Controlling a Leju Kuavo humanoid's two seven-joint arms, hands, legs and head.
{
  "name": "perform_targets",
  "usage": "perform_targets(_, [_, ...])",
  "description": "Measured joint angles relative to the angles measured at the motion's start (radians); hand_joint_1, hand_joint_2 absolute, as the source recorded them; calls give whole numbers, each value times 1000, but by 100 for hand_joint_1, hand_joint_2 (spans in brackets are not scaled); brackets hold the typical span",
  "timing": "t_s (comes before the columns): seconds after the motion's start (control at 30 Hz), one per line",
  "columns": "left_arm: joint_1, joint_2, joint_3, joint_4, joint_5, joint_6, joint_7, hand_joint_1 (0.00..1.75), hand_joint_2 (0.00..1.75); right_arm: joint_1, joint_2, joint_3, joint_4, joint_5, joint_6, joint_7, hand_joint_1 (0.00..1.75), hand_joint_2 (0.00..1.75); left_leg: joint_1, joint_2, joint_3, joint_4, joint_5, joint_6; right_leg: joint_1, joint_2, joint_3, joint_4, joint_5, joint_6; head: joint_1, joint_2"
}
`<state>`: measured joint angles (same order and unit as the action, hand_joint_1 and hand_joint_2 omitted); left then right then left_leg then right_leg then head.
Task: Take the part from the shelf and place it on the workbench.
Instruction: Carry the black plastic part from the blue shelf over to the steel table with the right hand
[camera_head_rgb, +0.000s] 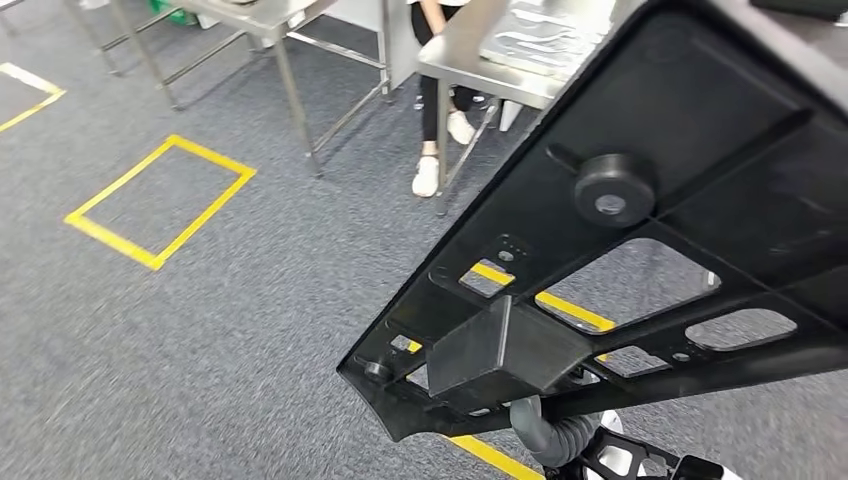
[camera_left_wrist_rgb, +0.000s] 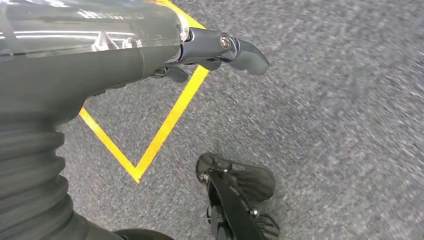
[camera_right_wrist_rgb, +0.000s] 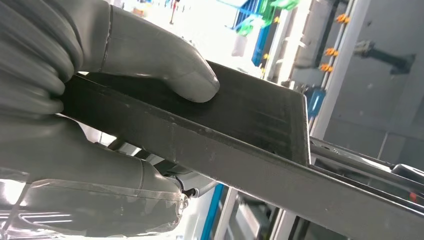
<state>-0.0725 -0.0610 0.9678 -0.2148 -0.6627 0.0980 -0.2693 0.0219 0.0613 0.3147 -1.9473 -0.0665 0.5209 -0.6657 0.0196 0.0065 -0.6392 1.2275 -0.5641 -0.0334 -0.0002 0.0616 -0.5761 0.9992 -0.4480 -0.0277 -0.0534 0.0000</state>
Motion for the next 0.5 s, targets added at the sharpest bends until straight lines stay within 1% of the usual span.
perform_targets(0.03, [0,0,0,0,0,0,0,0,175,0,0,0,1,-1,-1,0,175,175,1,-13,26,-68,41,2,-1,13,1,2,-1,2,0,0])
perform_targets(0.07, [-1,0,1,0,1,0,0,0,175,-1,0,0,2,-2,-1,0,175,175,2,-32,53,-134,70,6,0,26,0,6,-3,6,0,0])
perform_targets(0.1, [-1,0,2,0,2,0,0,0,175,-1,0,0,3,-3,-1,0,175,175,3,-49,72,-182,87,9,1,37,-3,10,-4,11,0,0])
perform_targets(0.13, [-1,0,3,0,3,-1,0,0,175,-2,-1,0,4,-3,0,0,175,175,3,-61,82,-207,90,13,0,47,-7,13,-4,17,0,0])
perform_targets(0.17, [-2,0,4,0,4,-2,0,0,175,-2,-1,0,4,-3,1,0,175,175,1,-62,85,-213,86,18,-1,56,-12,14,-3,23,0,0])
perform_targets(0.2, [-3,0,5,0,4,-2,0,0,175,-2,-2,0,5,-3,2,0,175,175,1,-55,85,-214,86,23,-2,65,-15,12,-1,30,0,0])
perform_targets(0.23, [-4,-2,5,0,4,-4,0,0,175,-2,-2,0,5,-3,3,0,175,175,2,-46,87,-218,89,29,-3,67,-17,13,-1,35,0,0])
perform_targets(0.27, [-5,-3,5,0,4,-5,0,0,175,-3,-3,0,5,-4,4,0,175,175,4,-37,89,-222,91,35,-2,51,-21,23,-9,41,0,0])
perform_targets(0.3, [-6,-4,5,0,4,-5,0,0,175,-6,-4,0,6,-5,5,0,175,175,6,-25,91,-226,93,42,-2,26,-36,53,-27,46,0,0])
perform_targets(0.33, [-4,-4,6,0,4,-6,-1,0,175,-10,-4,0,7,-6,6,0,175,175,5,-14,92,-228,94,46,-3,-4,-60,102,-53,50,1,0])
perform_targets(0.37, [-2,-4,6,0,4,-6,-1,0,175,-14,-5,0,9,-9,7,0,175,175,3,-2,92,-229,93,50,-4,-31,-94,169,-85,54,1,0])
perform_targets(0.4, [0,-4,6,0,4,-6,-2,0,175,-17,-6,0,13,-13,7,0,175,175,2,12,92,-229,91,51,-7,-44,-129,237,-112,58,1,0])
perform_targets(0.43, [1,-4,7,0,4,-6,-2,0,175,-20,-8,0,16,-17,8,0,175,175,1,24,92,-228,90,51,-10,-50,-155,285,-124,61,1,0])
perform_targets(0.47, [2,-4,8,0,5,-6,-2,0,175,-22,-10,-1,20,-20,9,0,175,175,1,36,93,-228,88,51,-12,-55,-163,298,-117,62,1,0])
perform_targets(0.5, [1,-4,8,0,5,-6,-3,0,175,-26,-11,-2,24,-23,10,0,175,175,1,47,95,-228,86,49,-13,-60,-150,272,-94,63,1,0])
